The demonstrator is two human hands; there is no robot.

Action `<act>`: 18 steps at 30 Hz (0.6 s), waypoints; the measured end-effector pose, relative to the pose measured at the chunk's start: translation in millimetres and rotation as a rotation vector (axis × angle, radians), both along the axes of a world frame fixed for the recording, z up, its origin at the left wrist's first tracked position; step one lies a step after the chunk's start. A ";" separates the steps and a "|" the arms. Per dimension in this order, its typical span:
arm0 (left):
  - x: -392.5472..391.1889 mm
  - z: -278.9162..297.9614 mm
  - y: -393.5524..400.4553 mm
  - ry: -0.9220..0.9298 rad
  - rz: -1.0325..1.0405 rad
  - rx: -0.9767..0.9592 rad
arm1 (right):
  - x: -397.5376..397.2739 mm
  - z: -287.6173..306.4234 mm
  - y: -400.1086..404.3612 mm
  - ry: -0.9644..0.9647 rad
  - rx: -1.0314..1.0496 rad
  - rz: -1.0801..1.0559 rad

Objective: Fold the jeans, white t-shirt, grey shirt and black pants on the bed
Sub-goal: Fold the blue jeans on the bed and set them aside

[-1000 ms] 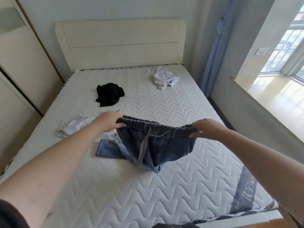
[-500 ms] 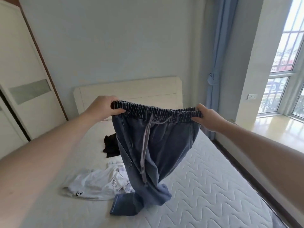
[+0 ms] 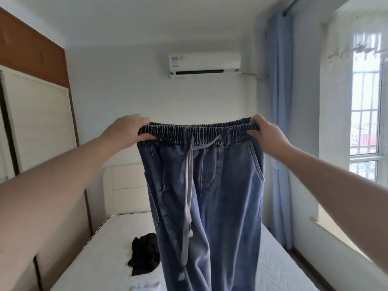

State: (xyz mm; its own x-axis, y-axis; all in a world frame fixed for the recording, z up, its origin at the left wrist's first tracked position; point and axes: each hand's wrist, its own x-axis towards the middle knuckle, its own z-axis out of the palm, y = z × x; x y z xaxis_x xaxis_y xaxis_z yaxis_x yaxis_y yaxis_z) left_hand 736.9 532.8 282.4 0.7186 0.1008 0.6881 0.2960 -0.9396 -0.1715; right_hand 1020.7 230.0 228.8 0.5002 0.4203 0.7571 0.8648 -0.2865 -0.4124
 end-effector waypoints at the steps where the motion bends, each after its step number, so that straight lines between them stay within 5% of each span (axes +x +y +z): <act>1: 0.4 10.2 2.5 -0.005 0.014 0.039 | 2.5 11.1 1.1 -0.028 0.012 -0.001; 9: 9.4 50.2 1.9 -0.127 -0.033 -0.111 | 17.7 68.9 -7.1 -0.125 0.092 0.009; 18: 22.5 -7.4 -6.5 -0.017 -0.200 -0.566 | 27.8 24.3 -19.6 0.091 0.000 0.102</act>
